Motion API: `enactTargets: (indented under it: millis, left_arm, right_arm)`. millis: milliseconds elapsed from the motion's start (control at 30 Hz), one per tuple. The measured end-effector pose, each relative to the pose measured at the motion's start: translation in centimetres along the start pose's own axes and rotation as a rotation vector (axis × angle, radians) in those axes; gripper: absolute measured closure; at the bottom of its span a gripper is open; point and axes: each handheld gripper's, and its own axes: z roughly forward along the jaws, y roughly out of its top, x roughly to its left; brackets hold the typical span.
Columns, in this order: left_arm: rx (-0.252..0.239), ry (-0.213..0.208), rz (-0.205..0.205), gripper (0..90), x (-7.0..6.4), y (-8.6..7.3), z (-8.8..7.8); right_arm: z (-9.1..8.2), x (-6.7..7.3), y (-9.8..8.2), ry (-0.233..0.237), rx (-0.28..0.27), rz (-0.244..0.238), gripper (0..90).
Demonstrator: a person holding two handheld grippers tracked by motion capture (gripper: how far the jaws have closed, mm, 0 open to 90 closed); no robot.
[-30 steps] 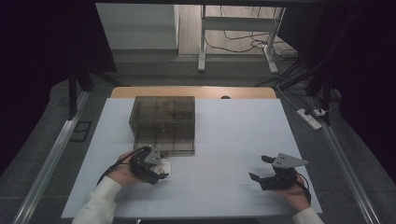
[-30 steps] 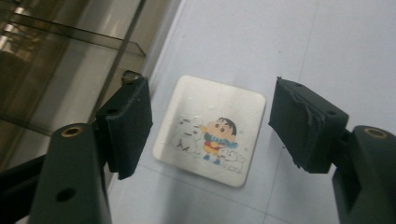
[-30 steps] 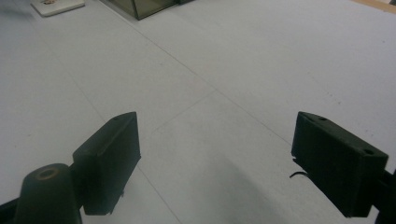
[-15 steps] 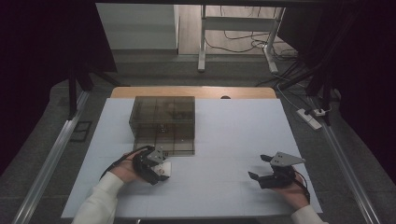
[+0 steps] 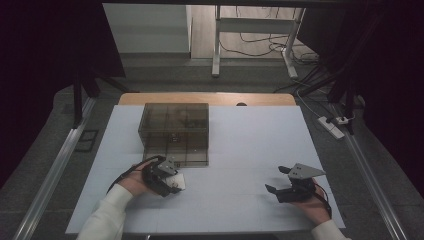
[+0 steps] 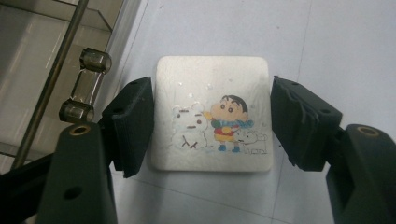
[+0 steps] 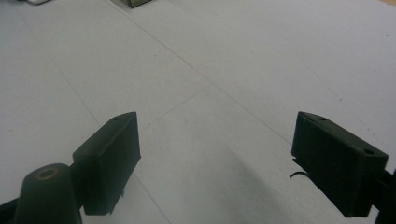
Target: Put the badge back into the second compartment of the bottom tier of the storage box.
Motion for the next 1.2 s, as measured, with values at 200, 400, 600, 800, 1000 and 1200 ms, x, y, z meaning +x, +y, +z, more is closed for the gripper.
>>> enactTargets:
  millis: [200, 400, 600, 800, 1000, 1200]
  left_arm:
    - [0.002, -0.002, -0.009, 33.1, 0.0, 0.0, -0.1]
    - [-0.011, 0.014, -0.025, 33.1, 0.2, -0.2, -0.5]
    - [-0.054, 0.028, -0.045, 33.0, 0.2, -0.3, -1.2]
    - [-0.104, 0.049, -0.060, 33.0, -0.1, -0.3, -2.0]
    - [-0.150, 0.084, -0.090, 33.0, -0.1, -0.5, -2.9]
    - [-0.205, 0.131, -0.100, 33.0, -0.2, -0.5, -3.9]
  right_arm:
    - [0.0, 0.0, 0.0, 0.001, -0.005, -0.001, 15.0]
    - [-0.1, 0.0, 0.0, 0.001, -0.008, 0.001, 15.0]
    - [0.0, 0.0, 0.0, 0.001, -0.004, -0.003, 15.0]
    - [-0.1, 0.1, 0.1, -0.004, -0.009, 0.000, 15.0]
    - [-0.3, 0.3, 0.2, -0.006, -0.020, -0.003, 15.0]
    - [-0.3, 0.4, 0.2, -0.012, -0.019, -0.007, 15.0]
